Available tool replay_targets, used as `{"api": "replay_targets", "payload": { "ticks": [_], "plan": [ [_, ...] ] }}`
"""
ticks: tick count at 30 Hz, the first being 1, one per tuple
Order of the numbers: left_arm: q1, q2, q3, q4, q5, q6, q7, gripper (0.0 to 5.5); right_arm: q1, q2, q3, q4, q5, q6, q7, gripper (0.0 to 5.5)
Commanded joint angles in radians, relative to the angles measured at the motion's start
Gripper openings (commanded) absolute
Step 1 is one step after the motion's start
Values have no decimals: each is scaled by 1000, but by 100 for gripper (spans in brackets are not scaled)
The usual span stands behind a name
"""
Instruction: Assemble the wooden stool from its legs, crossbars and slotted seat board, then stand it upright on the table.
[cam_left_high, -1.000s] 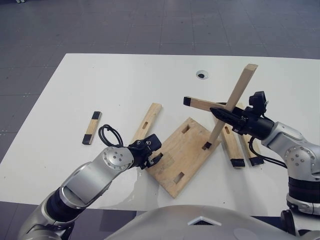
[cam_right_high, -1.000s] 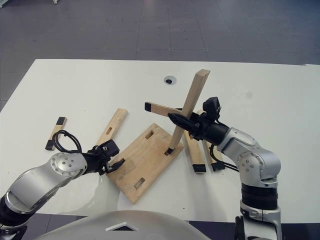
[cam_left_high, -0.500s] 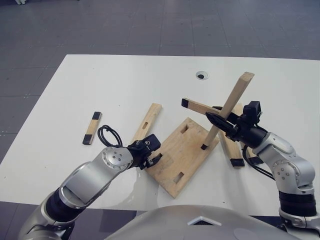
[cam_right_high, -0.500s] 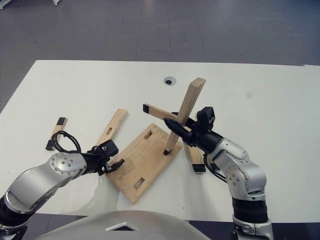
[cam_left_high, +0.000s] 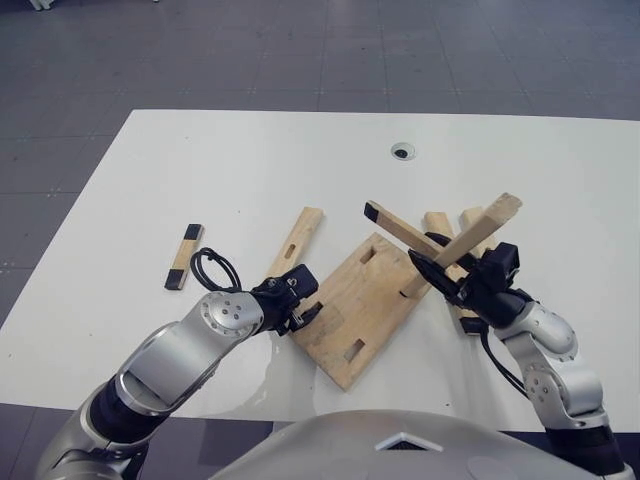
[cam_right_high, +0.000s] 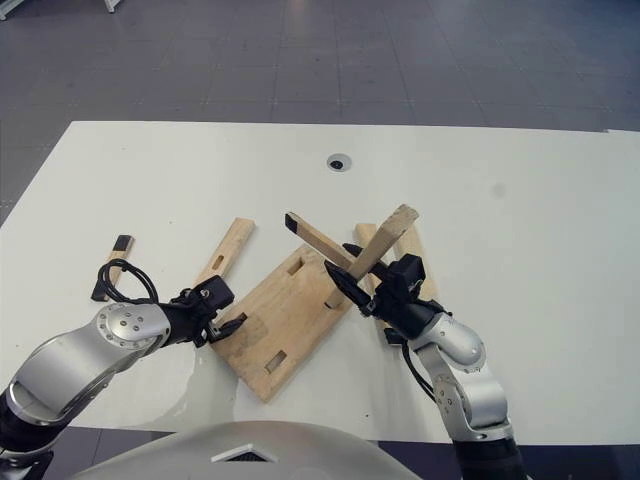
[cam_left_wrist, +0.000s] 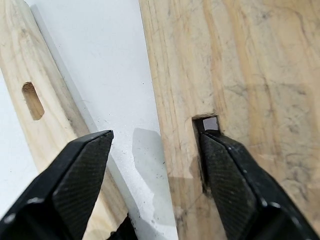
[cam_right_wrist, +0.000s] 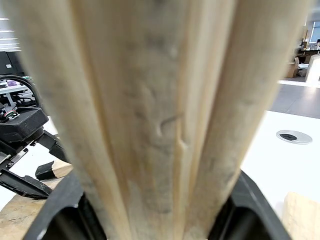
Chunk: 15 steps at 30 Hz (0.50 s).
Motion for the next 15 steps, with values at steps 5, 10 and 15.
{"api": "replay_targets", "payload": {
  "ticks": [5, 10, 15],
  "plan": [
    [-6, 7, -8, 20, -4, 36, 2, 322, -281, -49, 72, 432, -138, 203, -49, 204],
    [-18, -18, -11, 28, -2, 40, 12, 322, -482, -16, 61, 665, -117, 121, 27, 204],
    [-22, -24, -9, 31, -2, 41, 12, 322, -565, -34, 67, 692, -11, 191, 245, 204]
  ]
}}
